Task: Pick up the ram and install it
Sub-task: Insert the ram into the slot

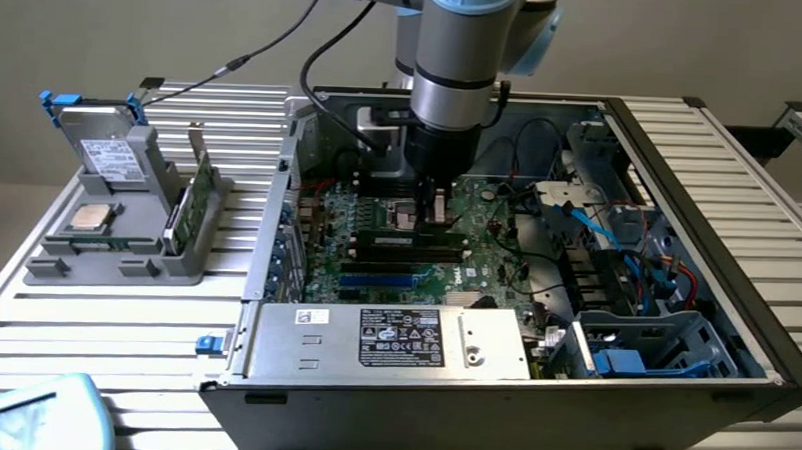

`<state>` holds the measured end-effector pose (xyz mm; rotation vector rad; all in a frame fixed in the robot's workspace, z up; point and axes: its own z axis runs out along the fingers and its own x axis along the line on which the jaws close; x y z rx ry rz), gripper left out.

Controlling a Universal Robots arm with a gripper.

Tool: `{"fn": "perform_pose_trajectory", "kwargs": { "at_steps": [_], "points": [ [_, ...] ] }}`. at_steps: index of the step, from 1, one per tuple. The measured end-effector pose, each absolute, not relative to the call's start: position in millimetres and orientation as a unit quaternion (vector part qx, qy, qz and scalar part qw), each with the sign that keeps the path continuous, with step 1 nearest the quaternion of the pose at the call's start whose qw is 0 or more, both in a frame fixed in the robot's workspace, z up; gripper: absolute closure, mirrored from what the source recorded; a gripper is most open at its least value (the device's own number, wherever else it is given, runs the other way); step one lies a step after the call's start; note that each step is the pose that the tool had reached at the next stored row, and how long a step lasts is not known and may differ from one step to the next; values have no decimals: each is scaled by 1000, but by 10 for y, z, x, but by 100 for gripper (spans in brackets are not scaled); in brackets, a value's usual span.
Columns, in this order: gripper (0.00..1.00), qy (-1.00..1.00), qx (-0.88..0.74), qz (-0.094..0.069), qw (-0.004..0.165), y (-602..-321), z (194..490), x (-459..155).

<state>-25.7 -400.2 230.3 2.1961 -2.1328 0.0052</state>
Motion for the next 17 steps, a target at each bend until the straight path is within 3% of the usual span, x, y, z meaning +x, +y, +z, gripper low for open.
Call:
{"fn": "perform_pose_trajectory", "kwargs": {
  "at_steps": [17],
  "points": [
    [86, -695, 717, 7, 45, -4004, 2268, -263]
  ]
}}
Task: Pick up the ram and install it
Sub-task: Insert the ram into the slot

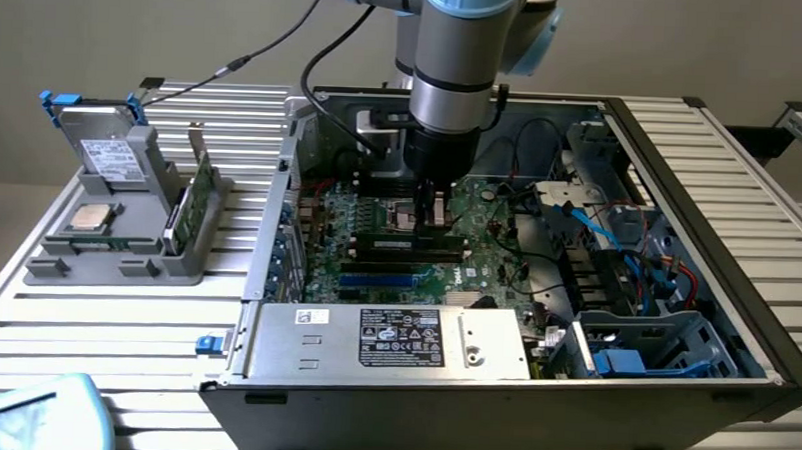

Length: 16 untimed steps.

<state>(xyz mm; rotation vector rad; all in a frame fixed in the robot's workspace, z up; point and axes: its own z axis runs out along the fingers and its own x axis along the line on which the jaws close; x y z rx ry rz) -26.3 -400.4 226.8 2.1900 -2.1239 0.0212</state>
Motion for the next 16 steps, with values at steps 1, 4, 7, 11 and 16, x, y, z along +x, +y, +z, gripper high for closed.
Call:
{"fn": "perform_pose_trajectory", "kwargs": {
  "at_steps": [1, 4, 7, 11, 16],
  "points": [
    [86, -695, 718, 7, 45, -4004, 2267, -263],
    [86, -693, 719, 7, 46, -4004, 2266, -264],
    [86, -692, 721, 7, 45, -4004, 2260, -266],
    [86, -688, 724, 8, 46, -4002, 2250, -270],
    [86, -683, 729, 8, 45, -3988, 2236, -272]
  ]
}}
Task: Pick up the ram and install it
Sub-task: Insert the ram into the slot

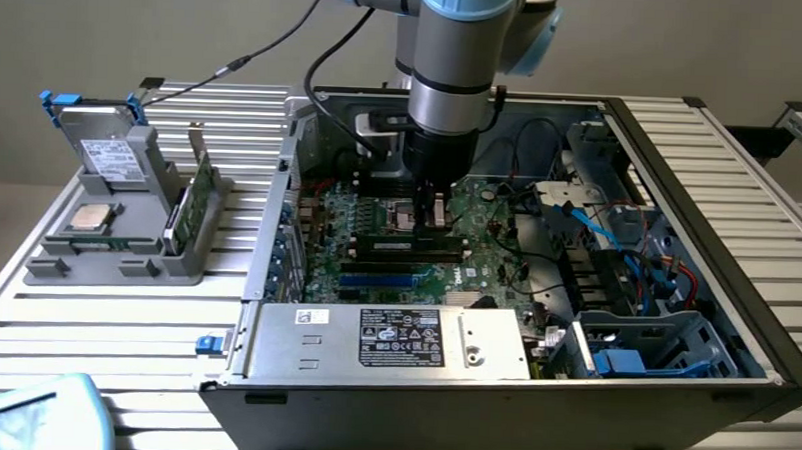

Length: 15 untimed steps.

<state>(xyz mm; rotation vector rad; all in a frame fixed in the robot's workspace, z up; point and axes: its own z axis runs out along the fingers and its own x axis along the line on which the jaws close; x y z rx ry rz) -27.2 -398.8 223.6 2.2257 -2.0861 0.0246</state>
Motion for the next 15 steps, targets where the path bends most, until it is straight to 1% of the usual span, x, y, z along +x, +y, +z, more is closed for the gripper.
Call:
{"fn": "perform_pose_trajectory", "kwargs": {
  "at_steps": [15],
  "points": [
    [86, -684, 728, 8, 46, -3984, 2222, -272]
  ]
}}
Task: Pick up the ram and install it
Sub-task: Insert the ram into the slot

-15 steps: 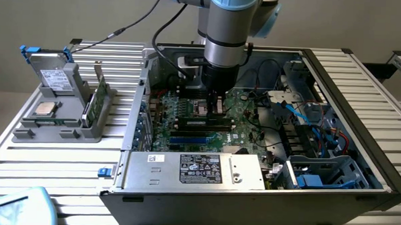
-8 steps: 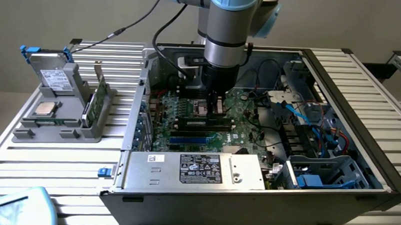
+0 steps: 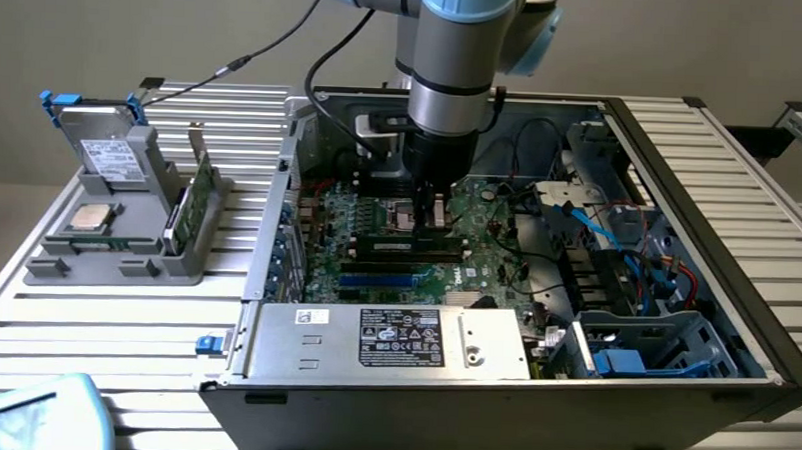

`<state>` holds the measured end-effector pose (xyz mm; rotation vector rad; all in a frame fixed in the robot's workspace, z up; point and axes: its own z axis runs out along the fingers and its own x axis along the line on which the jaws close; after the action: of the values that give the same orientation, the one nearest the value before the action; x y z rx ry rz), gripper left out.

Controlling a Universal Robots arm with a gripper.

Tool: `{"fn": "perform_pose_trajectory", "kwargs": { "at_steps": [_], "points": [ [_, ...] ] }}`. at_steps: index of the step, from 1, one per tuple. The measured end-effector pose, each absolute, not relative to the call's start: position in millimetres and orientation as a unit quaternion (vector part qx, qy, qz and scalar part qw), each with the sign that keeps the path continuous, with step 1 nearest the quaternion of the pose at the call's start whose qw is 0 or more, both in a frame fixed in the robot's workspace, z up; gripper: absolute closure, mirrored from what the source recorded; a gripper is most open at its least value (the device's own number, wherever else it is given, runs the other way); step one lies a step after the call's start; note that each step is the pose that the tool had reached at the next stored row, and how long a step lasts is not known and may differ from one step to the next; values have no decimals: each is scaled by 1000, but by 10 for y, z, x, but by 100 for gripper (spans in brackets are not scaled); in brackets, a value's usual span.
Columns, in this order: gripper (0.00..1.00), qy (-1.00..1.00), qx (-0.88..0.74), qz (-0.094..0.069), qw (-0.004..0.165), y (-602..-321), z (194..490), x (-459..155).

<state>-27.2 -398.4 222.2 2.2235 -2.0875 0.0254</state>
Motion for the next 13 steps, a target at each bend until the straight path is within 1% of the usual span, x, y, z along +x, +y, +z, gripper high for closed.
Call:
{"fn": "perform_pose_trajectory", "kwargs": {
  "at_steps": [13],
  "points": [
    [86, -686, 726, 8, 46, -3964, 2190, -272]
  ]
}}
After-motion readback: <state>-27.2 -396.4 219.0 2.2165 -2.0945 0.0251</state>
